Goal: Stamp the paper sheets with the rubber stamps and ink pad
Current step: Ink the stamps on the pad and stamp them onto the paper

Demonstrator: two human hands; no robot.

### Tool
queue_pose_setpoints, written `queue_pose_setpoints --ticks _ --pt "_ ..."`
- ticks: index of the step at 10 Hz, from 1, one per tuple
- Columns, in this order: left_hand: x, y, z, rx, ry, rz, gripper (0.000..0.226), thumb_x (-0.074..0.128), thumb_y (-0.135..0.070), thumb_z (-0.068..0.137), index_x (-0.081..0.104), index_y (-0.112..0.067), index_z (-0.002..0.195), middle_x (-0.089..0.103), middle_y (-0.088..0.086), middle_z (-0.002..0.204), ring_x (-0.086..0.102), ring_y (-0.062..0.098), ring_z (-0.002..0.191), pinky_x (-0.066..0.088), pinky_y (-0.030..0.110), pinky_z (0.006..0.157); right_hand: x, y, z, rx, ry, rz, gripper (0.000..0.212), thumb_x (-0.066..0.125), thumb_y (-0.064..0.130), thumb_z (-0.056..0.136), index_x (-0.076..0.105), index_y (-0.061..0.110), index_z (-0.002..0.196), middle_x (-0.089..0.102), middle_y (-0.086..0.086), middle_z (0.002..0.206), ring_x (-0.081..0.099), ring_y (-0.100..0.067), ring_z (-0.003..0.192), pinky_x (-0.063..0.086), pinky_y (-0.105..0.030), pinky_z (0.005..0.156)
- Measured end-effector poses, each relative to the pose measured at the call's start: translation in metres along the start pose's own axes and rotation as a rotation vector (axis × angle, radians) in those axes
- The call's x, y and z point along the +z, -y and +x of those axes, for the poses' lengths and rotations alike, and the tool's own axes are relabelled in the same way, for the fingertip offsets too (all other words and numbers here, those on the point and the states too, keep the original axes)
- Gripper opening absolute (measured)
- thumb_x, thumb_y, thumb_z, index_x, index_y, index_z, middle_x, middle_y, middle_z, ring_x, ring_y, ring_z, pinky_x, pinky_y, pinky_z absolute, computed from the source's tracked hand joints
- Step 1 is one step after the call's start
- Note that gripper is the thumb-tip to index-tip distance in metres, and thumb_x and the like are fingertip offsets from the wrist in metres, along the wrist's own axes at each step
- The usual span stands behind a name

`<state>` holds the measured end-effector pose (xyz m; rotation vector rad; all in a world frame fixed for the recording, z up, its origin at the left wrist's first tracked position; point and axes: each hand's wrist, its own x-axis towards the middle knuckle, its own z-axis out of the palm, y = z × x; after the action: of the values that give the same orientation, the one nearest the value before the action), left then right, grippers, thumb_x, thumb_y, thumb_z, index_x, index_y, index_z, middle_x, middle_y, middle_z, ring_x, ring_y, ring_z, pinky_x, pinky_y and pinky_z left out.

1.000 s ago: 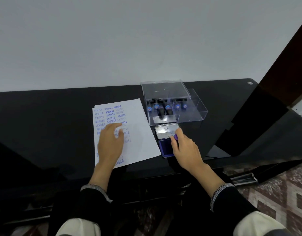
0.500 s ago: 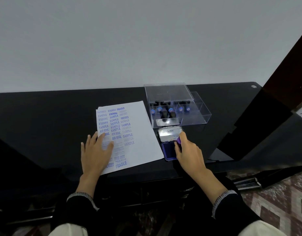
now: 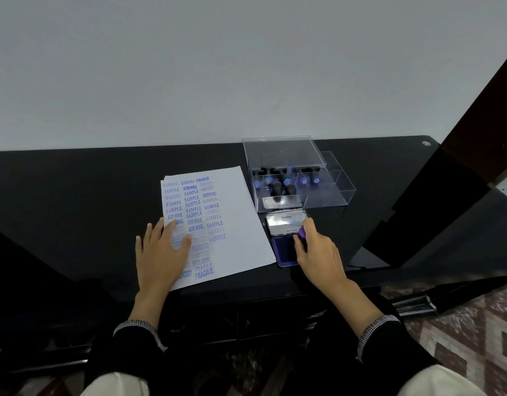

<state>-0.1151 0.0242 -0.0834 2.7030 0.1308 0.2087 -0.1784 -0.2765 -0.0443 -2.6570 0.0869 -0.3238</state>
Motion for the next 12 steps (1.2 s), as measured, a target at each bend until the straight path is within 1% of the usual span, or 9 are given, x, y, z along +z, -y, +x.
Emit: queue_pose_setpoints --ticks 1,3,4,6,7,9,10,11,12 --pt "0.000 -0.001 0.000 -0.003 -0.008 0.000 0.057 0.045 -0.051 0.096 0.041 -0.023 0.146 0.030 0.002 0.157 0.016 0.023 0.148 0.006 0.046 0.120 -0.007 -0.001 0.006 0.042 0.039 0.050 0.020 0.051 0.021 0.096 0.032 0.019 0.091 0.050 0.002 0.063 0.049 -0.019 0.051 0.040 -0.034 0.046" --pt "-0.001 0.000 0.001 -0.013 -0.016 -0.003 0.056 0.047 -0.051 0.095 0.043 -0.024 0.144 0.033 0.001 0.156 0.018 0.022 0.148 0.009 0.047 0.120 0.001 0.013 0.004 0.091 0.054 0.224 0.020 0.053 0.020 0.096 0.035 0.020 0.089 0.056 -0.001 0.069 0.057 -0.017 0.056 0.046 -0.031 0.046" --pt "-0.001 0.000 0.002 -0.012 -0.018 -0.003 0.056 0.047 -0.052 0.095 0.043 -0.024 0.144 0.033 0.001 0.155 0.018 0.021 0.148 0.009 0.047 0.120 0.002 0.017 0.003 0.083 0.053 0.201 0.019 0.052 0.021 0.096 0.034 0.020 0.090 0.056 -0.003 0.068 0.059 -0.021 0.058 0.049 -0.037 0.051" --pt "0.000 0.001 0.001 -0.015 -0.022 -0.011 0.056 0.047 -0.052 0.095 0.043 -0.025 0.144 0.032 0.001 0.156 0.017 0.021 0.148 0.008 0.046 0.120 0.006 0.020 0.004 -0.001 0.064 0.005 0.021 0.050 0.019 0.097 0.029 0.022 0.095 0.048 0.006 0.062 0.047 -0.010 0.050 0.036 -0.027 0.049" --pt "0.000 0.001 0.001 -0.012 -0.017 -0.021 0.057 0.046 -0.052 0.095 0.042 -0.025 0.145 0.030 0.000 0.157 0.015 0.021 0.148 0.006 0.045 0.120 0.009 0.022 0.004 -0.035 0.069 -0.093 0.013 0.048 0.019 0.098 0.036 0.016 0.103 0.050 0.002 0.067 0.047 -0.016 0.053 0.037 -0.029 0.051" --pt "0.001 0.001 0.000 -0.010 -0.018 -0.009 0.058 0.045 -0.052 0.096 0.041 -0.023 0.145 0.029 0.001 0.157 0.015 0.022 0.148 0.006 0.046 0.121 0.009 0.022 0.007 0.034 0.043 0.024 0.023 0.052 0.014 0.095 0.030 0.021 0.093 0.043 0.005 0.058 0.044 -0.013 0.049 0.037 -0.030 0.048" --pt "0.001 0.000 0.000 -0.003 -0.021 -0.012 0.057 0.045 -0.052 0.096 0.041 -0.023 0.145 0.030 0.001 0.157 0.016 0.022 0.148 0.006 0.045 0.121 0.011 0.022 0.005 0.020 0.042 -0.051 0.016 0.051 0.016 0.095 0.035 0.018 0.098 0.045 0.004 0.060 0.043 -0.013 0.049 0.032 -0.027 0.048" --pt "0.001 0.000 0.000 -0.003 -0.020 -0.007 0.057 0.045 -0.052 0.096 0.041 -0.023 0.145 0.030 0.001 0.157 0.016 0.022 0.148 0.006 0.046 0.120 0.015 0.024 0.002 0.024 0.035 -0.118 0.020 0.048 0.016 0.096 0.042 0.010 0.114 0.047 0.002 0.063 0.041 -0.016 0.050 0.033 -0.031 0.050" --pt "0.001 0.001 0.000 0.000 -0.024 -0.011 0.057 0.045 -0.052 0.096 0.041 -0.023 0.145 0.030 0.002 0.157 0.016 0.023 0.148 0.006 0.046 0.120 0.016 0.024 0.000 0.028 0.003 -0.062 0.013 0.050 0.014 0.095 0.042 0.011 0.105 0.044 0.006 0.060 0.040 -0.010 0.047 0.032 -0.029 0.048"
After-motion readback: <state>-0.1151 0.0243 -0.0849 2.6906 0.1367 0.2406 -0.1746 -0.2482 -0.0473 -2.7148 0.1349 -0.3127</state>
